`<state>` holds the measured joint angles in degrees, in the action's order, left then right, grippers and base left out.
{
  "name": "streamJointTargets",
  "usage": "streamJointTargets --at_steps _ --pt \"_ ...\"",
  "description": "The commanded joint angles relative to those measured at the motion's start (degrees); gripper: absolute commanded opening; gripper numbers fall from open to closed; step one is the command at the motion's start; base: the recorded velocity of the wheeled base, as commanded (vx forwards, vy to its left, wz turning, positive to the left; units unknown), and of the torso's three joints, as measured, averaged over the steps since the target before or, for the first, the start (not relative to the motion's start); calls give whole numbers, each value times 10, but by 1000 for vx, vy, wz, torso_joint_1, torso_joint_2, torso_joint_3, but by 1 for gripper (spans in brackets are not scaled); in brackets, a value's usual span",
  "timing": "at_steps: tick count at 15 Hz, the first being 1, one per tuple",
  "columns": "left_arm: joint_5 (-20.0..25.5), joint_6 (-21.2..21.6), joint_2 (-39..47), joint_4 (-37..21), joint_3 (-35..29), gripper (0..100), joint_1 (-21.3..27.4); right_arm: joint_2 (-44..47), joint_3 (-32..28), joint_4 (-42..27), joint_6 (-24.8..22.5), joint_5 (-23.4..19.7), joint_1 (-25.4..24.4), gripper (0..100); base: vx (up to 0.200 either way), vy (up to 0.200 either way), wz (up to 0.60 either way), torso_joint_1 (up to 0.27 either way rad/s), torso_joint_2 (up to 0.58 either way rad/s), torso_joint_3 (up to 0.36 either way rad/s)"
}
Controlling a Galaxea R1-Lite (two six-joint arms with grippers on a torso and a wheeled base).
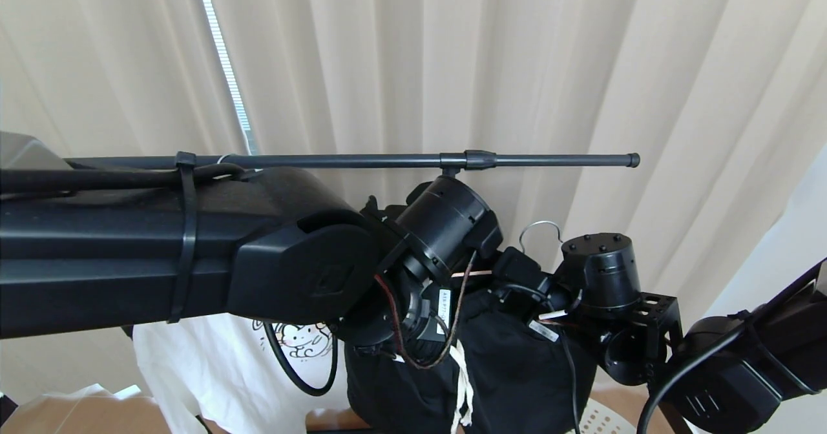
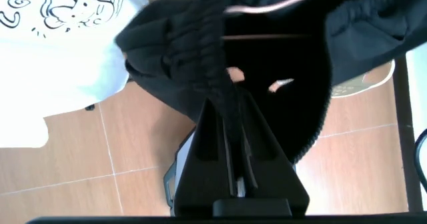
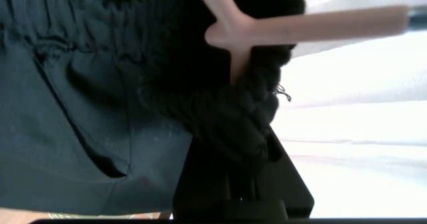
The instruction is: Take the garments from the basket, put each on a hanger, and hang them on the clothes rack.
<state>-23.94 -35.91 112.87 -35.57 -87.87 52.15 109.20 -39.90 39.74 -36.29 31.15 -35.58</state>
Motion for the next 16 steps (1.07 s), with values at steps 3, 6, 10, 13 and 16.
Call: streamJointTargets --at_steps 3,6,10,13,16 --pt "0 -1 32 0 -16 0 6 -5 -4 4 15 0 -13 0 0 0 0 0 0 0" --pt "-1 -6 45 0 -26 0 -2 -31 -2 5 25 -5 -14 0 0 0 0 0 0 0" --pt "-2 -6 46 1 -31 0 -21 -53 1 5 41 -30 -14 0 0 0 0 0 0 0" --pt "-19 -16 45 1 -41 0 -35 -79 10 4 41 -76 -13 0 0 0 0 0 0 0" --pt "-20 -21 42 1 -42 0 -35 -88 15 4 40 -94 -13 0 0 0 0 0 0 0"
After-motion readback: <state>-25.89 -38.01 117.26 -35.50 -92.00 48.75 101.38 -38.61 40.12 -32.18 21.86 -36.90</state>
